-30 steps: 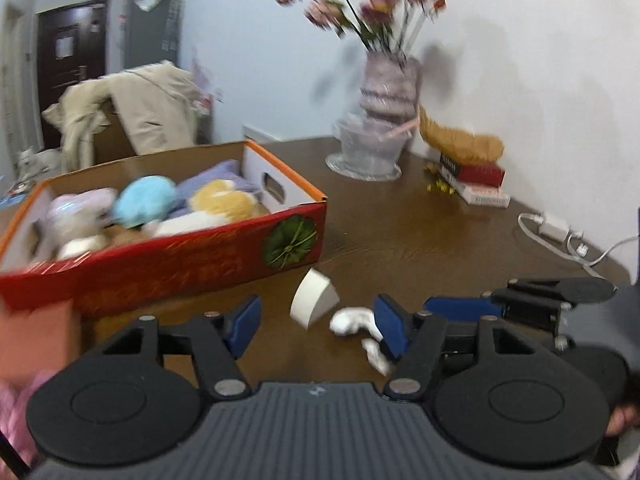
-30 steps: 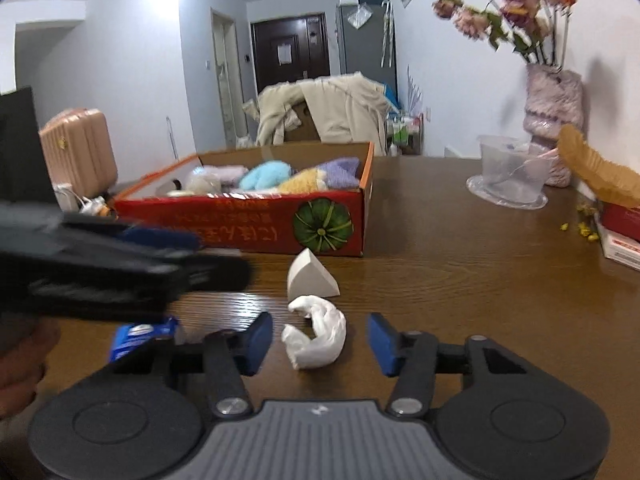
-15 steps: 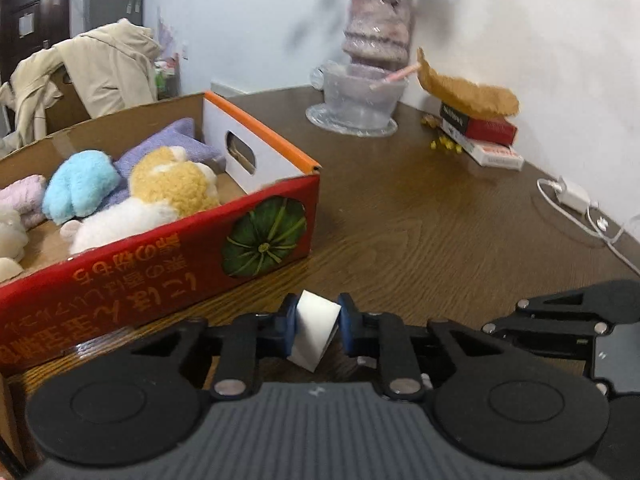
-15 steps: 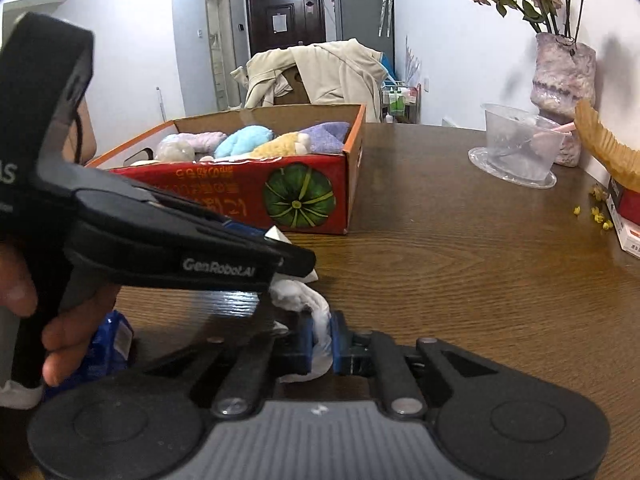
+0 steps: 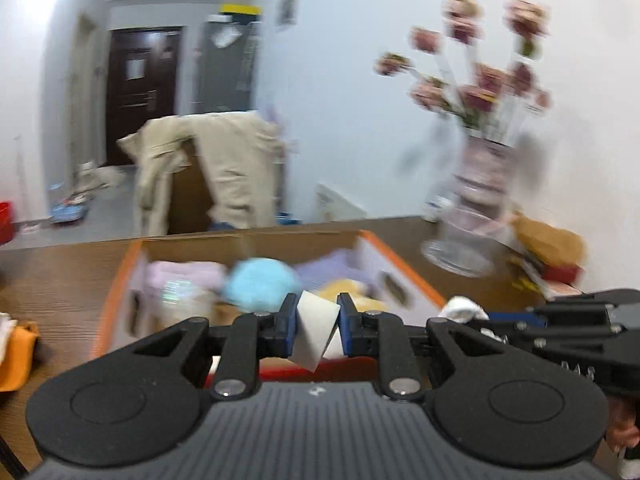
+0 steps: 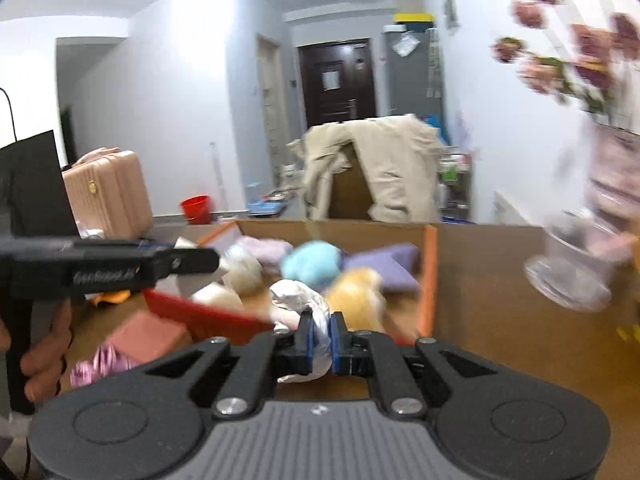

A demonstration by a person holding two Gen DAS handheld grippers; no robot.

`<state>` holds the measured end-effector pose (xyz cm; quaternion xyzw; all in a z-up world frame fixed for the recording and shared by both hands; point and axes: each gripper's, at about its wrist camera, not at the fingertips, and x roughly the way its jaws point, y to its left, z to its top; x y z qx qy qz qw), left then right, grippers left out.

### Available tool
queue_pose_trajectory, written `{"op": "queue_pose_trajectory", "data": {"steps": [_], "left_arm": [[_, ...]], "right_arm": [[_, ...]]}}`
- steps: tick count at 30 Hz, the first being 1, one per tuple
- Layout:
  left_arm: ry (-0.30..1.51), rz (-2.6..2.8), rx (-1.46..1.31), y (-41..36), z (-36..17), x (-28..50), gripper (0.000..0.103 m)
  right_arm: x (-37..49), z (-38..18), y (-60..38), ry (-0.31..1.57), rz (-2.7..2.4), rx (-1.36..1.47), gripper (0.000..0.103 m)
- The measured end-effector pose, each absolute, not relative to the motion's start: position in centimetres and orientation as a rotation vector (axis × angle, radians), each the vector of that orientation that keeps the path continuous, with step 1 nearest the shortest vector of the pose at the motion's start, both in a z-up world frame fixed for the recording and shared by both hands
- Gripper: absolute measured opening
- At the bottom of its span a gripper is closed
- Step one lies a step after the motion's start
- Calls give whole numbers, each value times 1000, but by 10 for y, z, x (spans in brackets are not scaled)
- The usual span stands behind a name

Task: Organize soft objects
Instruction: 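Carry the wedge in the left tool and tissue in the right tool into the box, release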

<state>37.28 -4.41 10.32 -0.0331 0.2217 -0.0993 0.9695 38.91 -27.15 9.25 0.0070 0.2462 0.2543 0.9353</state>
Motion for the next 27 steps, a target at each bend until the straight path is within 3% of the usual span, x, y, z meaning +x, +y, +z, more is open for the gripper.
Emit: {"op": "queue_pose_trajectory", "data": {"steps": [8, 14, 17, 21, 24, 27], "left_arm": [[575, -135, -53, -27, 78, 450, 21], [670, -142, -67, -30, 51, 476, 23], [705, -184, -66, -38, 42, 480, 29], [712, -187, -30, -49, 40, 476, 48], [739, -219, -81, -51, 42, 480, 51], [751, -212, -111, -49, 49, 478, 60]], "right_arm": [[523, 71, -186, 685, 520, -35, 8], [556, 42, -168, 840, 449, -117, 9], [557, 35, -170, 874, 429, -197, 7], [557, 36, -182, 896, 384, -247, 11], [560, 37, -196, 911, 395, -194, 11], [559, 45, -203, 925, 399, -167, 17]]}}
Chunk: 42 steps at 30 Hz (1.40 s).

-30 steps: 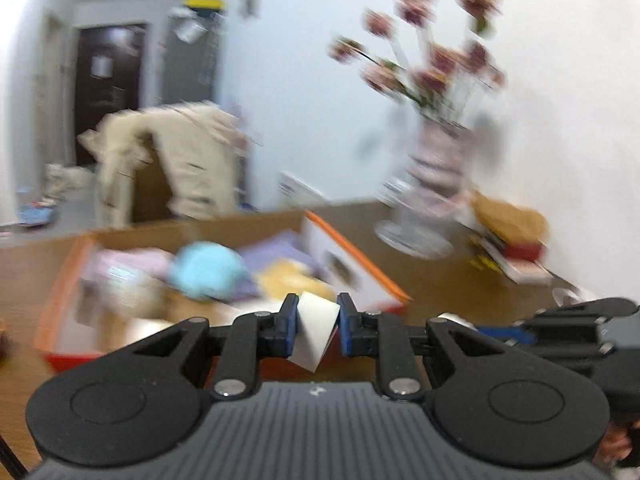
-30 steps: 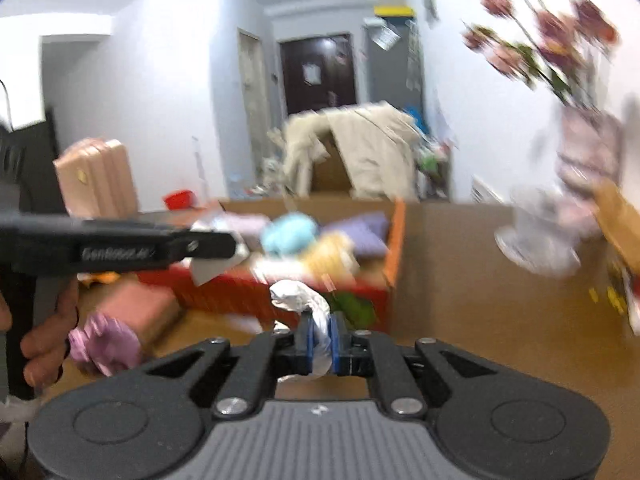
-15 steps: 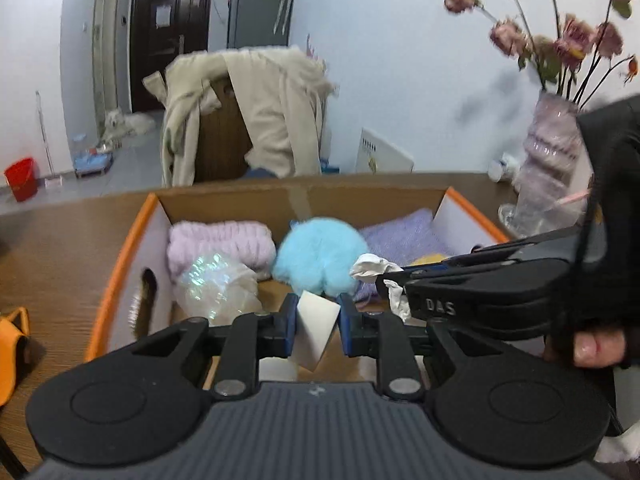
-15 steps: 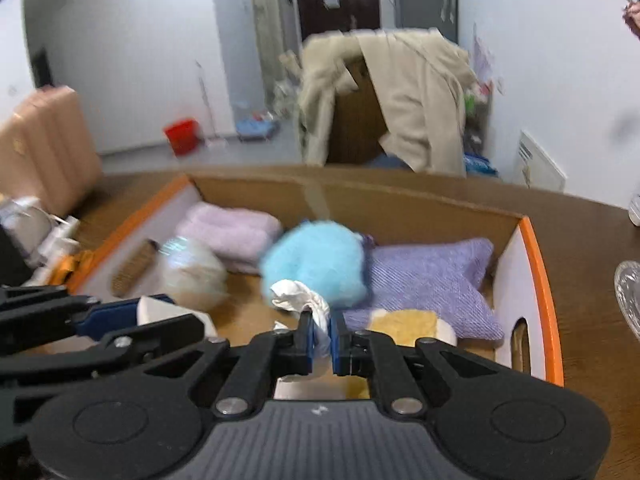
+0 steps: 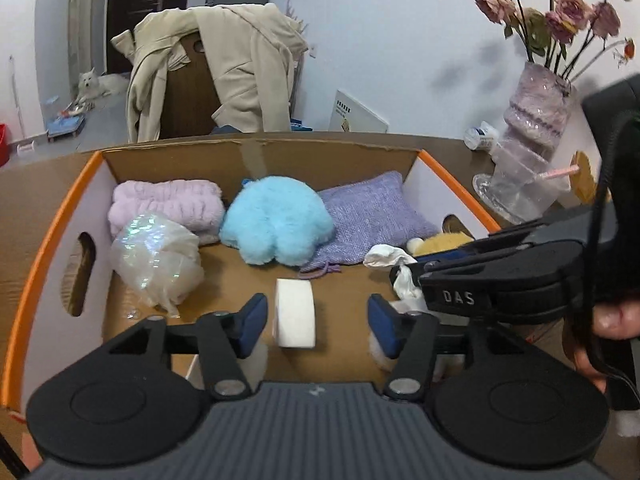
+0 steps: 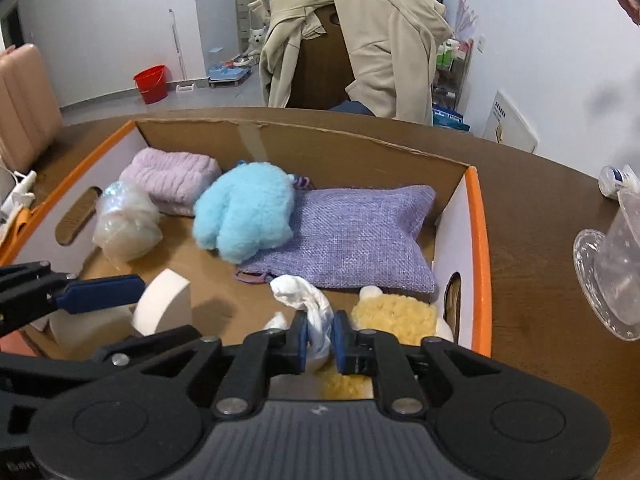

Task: Organize soft objects
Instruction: 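Carry the wedge in the left tool and tissue in the right tool into the box, release, then grasp the blue handkerchief pack with both tools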

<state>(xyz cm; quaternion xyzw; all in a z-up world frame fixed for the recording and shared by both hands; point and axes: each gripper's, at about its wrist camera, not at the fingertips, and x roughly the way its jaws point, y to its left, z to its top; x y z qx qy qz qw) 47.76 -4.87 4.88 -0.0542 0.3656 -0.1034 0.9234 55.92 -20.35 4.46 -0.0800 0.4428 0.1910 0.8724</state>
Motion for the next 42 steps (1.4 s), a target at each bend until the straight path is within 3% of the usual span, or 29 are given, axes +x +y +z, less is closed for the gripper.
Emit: {"op": "queue_pose_trajectory", "data": {"steps": [3, 4, 5, 8, 10, 11, 13, 18, 19, 27, 38, 42], "left_arm": [[728, -204, -136, -40, 65, 469, 67], [710, -197, -135, -38, 73, 462, 69], [691, -194, -133, -36, 82, 455, 70], [625, -184, -118, -30, 109, 426, 74], [560, -174, -104, -25, 127, 393, 85], [521, -173, -97, -21, 134, 375, 88], [465, -175, -90, -13, 140, 341, 93], [442, -118, -150, 2, 128, 266, 94], [437, -116, -142, 2, 122, 251, 98], [574, -117, -164, 2, 58, 185, 100], [611, -173, -135, -16, 41, 200, 94], [630, -207, -132, -27, 37, 218, 87]], "right_arm": [[548, 64, -204, 888, 406, -159, 45], [542, 73, -204, 867, 405, -153, 61], [535, 84, -206, 842, 398, -148, 65], [509, 120, -216, 746, 384, -132, 65], [483, 144, -228, 669, 385, -115, 67], [465, 154, -234, 627, 387, -112, 74], [438, 165, -244, 583, 391, -114, 79], [389, 157, -260, 532, 377, -74, 77], [375, 150, -264, 530, 402, -47, 78], [265, 58, -268, 665, 463, 57, 79], [226, 27, -228, 688, 523, -73, 74], [240, 27, -234, 673, 423, -103, 66]]}}
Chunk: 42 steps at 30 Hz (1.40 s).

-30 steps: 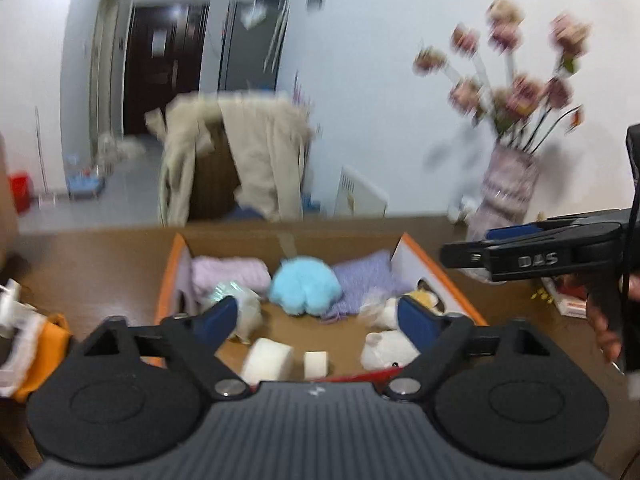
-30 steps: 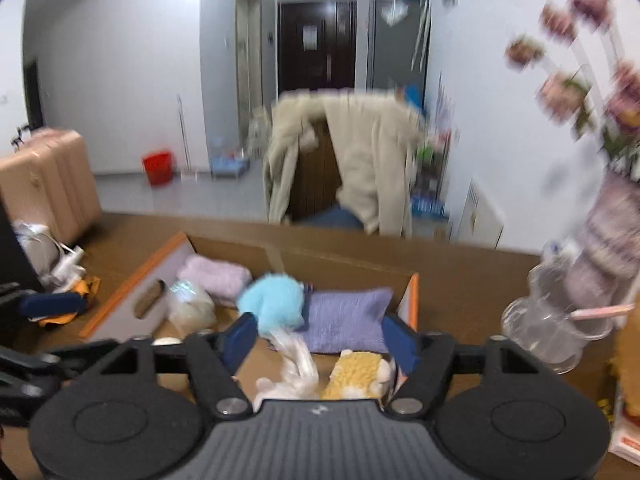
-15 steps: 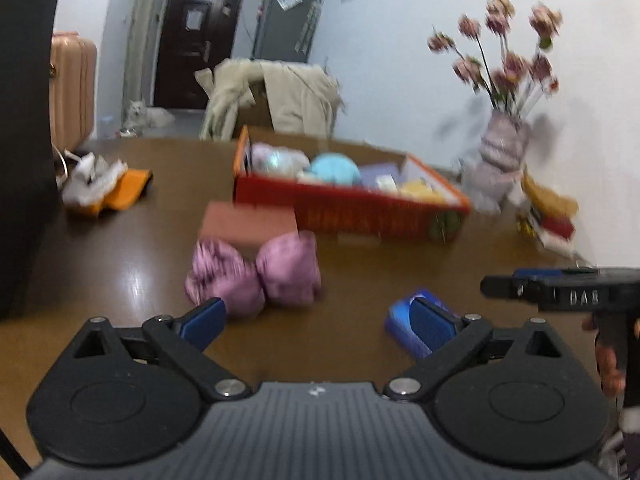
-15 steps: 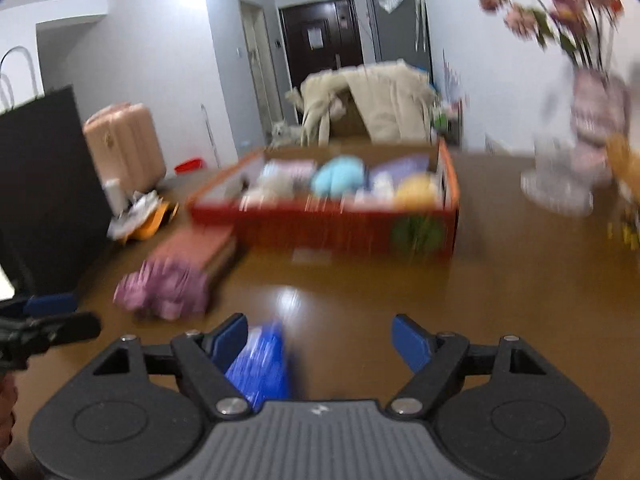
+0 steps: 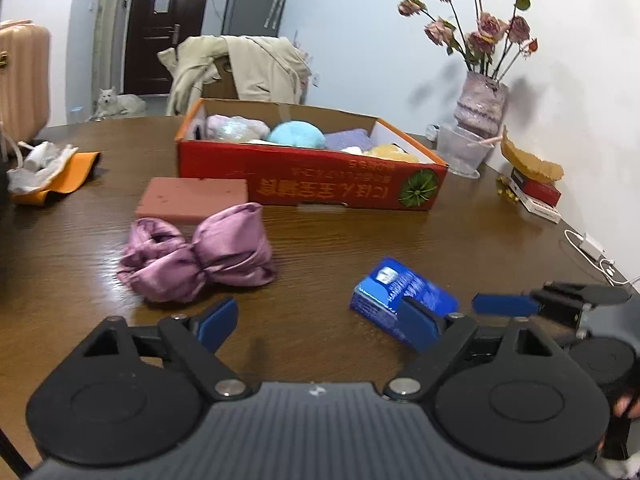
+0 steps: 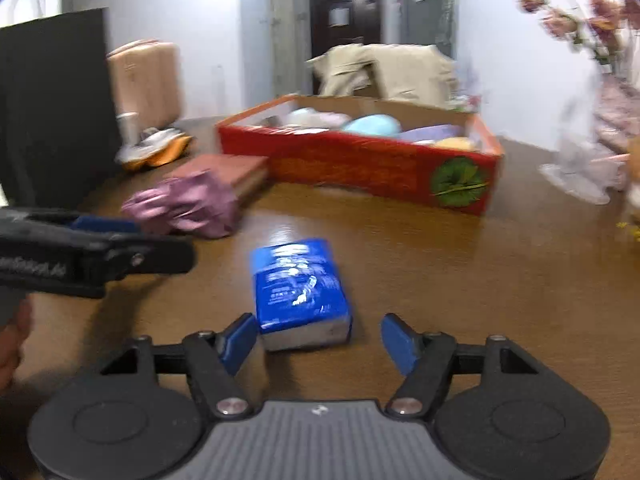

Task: Organize soft objects
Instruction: 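Grasp the blue handkerchief pack with both tools, then lower the handkerchief pack into the box and open both tools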

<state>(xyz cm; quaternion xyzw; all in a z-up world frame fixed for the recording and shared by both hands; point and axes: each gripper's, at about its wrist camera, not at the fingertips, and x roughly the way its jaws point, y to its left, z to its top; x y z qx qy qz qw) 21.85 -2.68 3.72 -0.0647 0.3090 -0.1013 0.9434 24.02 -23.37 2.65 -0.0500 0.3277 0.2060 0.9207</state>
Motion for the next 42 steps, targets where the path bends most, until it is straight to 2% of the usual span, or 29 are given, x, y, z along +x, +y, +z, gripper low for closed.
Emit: {"op": "queue_pose_trajectory", "data": {"steps": [3, 5, 6, 7, 8, 11, 12, 13, 18, 20, 25, 30, 36, 42], "left_arm": [[634, -247, -154, -34, 36, 234, 83], [641, -288, -196, -38, 32, 248, 77], [650, -306, -221, -40, 29, 256, 70], [666, -317, -243, -42, 26, 264, 59], [682, -329, -264, -44, 23, 271, 54], [721, -350, -320, -44, 15, 284, 37], [734, -360, -335, -44, 13, 287, 29], [741, -373, -350, -43, 11, 288, 26], [748, -372, -377, -43, 9, 290, 25], [771, -342, -382, -45, 18, 290, 25], [651, -339, -361, -38, 81, 304, 25], [593, -335, -334, -19, 125, 388, 26], [752, -250, -350, -1, 86, 494, 26], [860, -238, -317, -14, 42, 527, 26]], "right_arm": [[252, 31, -259, 672, 366, -66, 66], [257, 36, -273, 662, 393, 9, 64], [260, 37, -278, 665, 407, 59, 62], [266, 36, -282, 671, 427, 117, 55], [273, 34, -285, 681, 441, 169, 47], [291, 25, -284, 726, 452, 254, 32], [296, 22, -283, 741, 455, 277, 30], [300, 18, -283, 757, 464, 309, 27], [310, 7, -281, 788, 494, 399, 24], [312, 14, -278, 798, 498, 377, 19], [323, 73, -268, 643, 521, 310, 19], [411, 124, -242, 552, 546, 212, 19], [532, 90, -210, 750, 524, 237, 19], [561, 47, -193, 876, 400, 148, 17]]}}
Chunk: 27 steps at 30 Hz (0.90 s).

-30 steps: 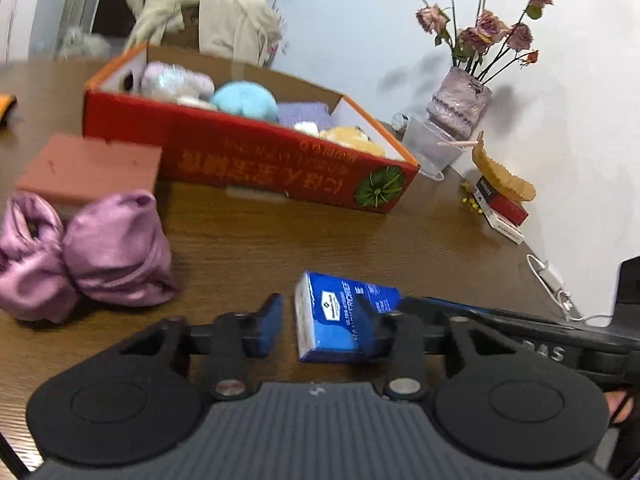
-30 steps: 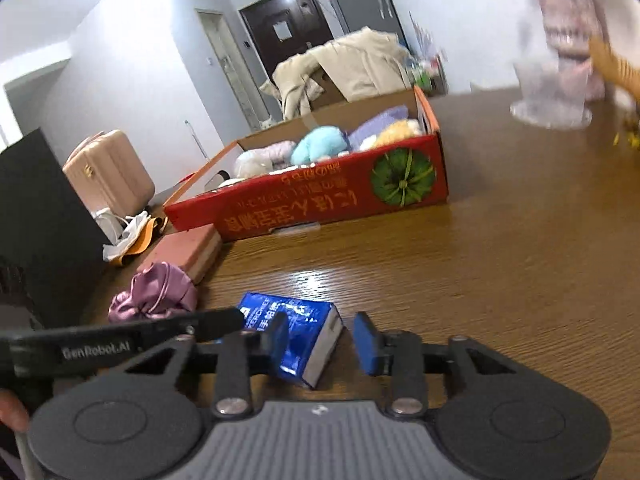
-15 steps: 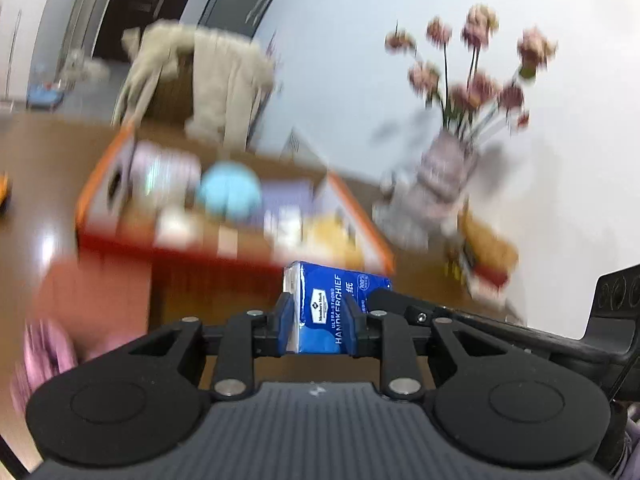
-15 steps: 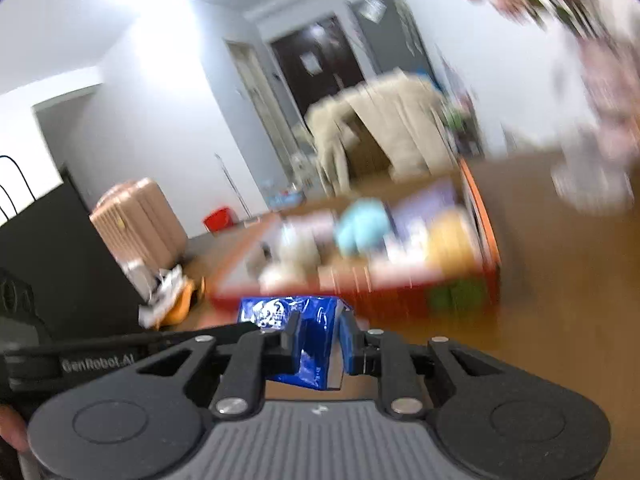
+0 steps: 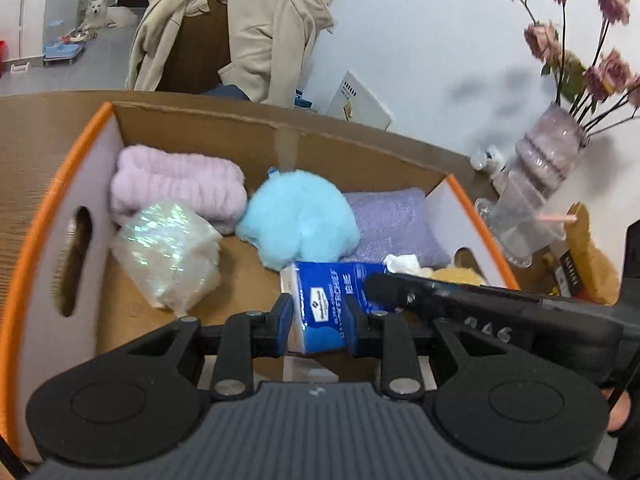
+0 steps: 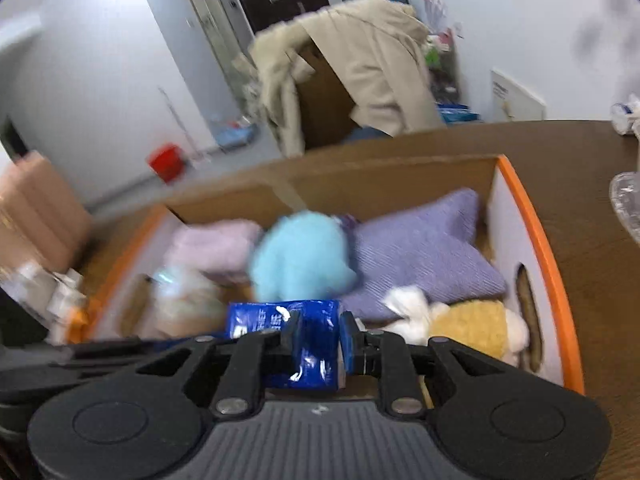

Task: Organize soft objects
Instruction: 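Lower the handkerchief pack into the box and open both tools, then grasp the pink satin scrunchie with both tools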

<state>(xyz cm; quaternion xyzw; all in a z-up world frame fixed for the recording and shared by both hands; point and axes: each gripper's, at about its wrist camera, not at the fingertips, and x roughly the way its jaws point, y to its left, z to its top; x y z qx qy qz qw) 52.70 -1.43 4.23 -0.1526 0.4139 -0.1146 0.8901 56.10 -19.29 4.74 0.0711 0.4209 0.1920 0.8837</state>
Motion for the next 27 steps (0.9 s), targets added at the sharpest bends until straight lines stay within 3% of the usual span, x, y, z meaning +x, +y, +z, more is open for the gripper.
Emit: {"op": "queue_pose_trajectory", "data": {"steps": [3, 6, 9, 13, 19, 20, 22, 27], "left_arm": [[865, -242, -296, -20, 36, 531, 27], [839, -245, -289, -19, 48, 522, 39], [774, -252, -269, -14, 75, 501, 43], [672, -254, -221, -4, 121, 454, 48], [536, -229, -111, 2, 160, 363, 57], [517, -219, -101, 3, 161, 349, 58], [461, -206, -84, 4, 157, 311, 71], [413, -169, -76, 4, 116, 225, 77]], "right_arm": [[559, 43, -192, 875, 354, 118, 18], [549, 54, -196, 839, 332, 99, 20], [537, 77, -210, 787, 345, 96, 27], [508, 120, -227, 691, 347, 92, 29], [432, 167, -249, 551, 351, 41, 41], [416, 170, -251, 527, 354, 27, 44], [380, 170, -254, 471, 370, 11, 51], [290, 132, -255, 450, 423, 26, 57]]}}
